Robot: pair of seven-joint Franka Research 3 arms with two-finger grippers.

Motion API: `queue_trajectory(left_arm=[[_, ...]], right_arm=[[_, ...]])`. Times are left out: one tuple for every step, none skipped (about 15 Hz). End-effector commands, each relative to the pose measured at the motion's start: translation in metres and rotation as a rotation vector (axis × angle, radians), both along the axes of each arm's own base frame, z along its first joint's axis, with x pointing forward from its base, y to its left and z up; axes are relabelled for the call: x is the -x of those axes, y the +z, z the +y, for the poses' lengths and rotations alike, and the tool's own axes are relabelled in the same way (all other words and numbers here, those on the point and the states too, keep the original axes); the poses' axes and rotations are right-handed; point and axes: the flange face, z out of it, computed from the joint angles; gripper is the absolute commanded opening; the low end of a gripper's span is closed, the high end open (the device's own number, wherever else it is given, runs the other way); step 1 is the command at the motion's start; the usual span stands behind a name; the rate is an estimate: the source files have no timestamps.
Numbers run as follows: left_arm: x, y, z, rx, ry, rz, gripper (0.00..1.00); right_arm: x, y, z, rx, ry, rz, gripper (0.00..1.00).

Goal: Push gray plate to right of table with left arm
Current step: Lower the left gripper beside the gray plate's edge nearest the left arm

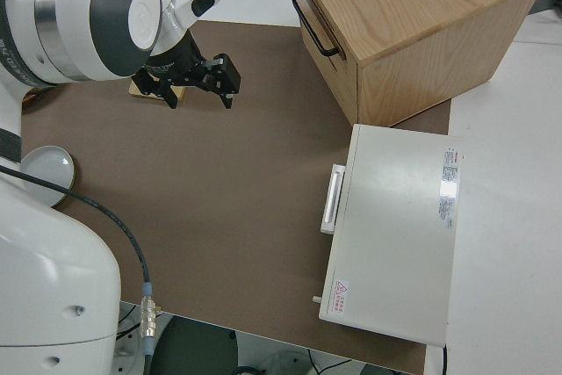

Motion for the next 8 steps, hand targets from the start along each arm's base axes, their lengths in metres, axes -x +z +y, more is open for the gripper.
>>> queue_trajectory(left_arm=[[0.001,0.000,0.002,-0.019,0.010,0.013,1.00],[0.001,-0.001,0.004,-0.019,0.013,0.016,1.00],[0.001,-0.003,0.002,-0.020,0.011,0.021,1.00],[0.001,-0.004,0.002,-0.020,0.016,0.022,1.00],[0.002,-0.004,0.002,-0.021,0.024,0.025,1.00],[0.003,-0.007,0.000,-0.021,0.027,0.036,1.00],[0.003,-0.008,0.000,-0.022,0.027,0.041,1.00],[0.005,-0.014,0.000,-0.023,0.028,0.056,1.00]], right_arm=[[0.004,0.003,-0.002,-0.007,-0.002,0.006,0.983],[0.003,0.003,-0.003,-0.007,-0.003,0.004,0.983],[0.004,0.003,-0.002,-0.007,-0.003,0.006,0.983],[0.004,0.003,-0.002,-0.007,-0.002,0.006,0.983],[0.004,0.003,-0.002,-0.007,-0.003,0.006,0.983],[0.003,0.003,-0.003,-0.007,-0.003,0.004,0.983],[0.004,0.003,-0.002,-0.007,-0.002,0.006,0.983],[0.004,0.003,-0.002,-0.007,-0.002,0.006,0.983]])
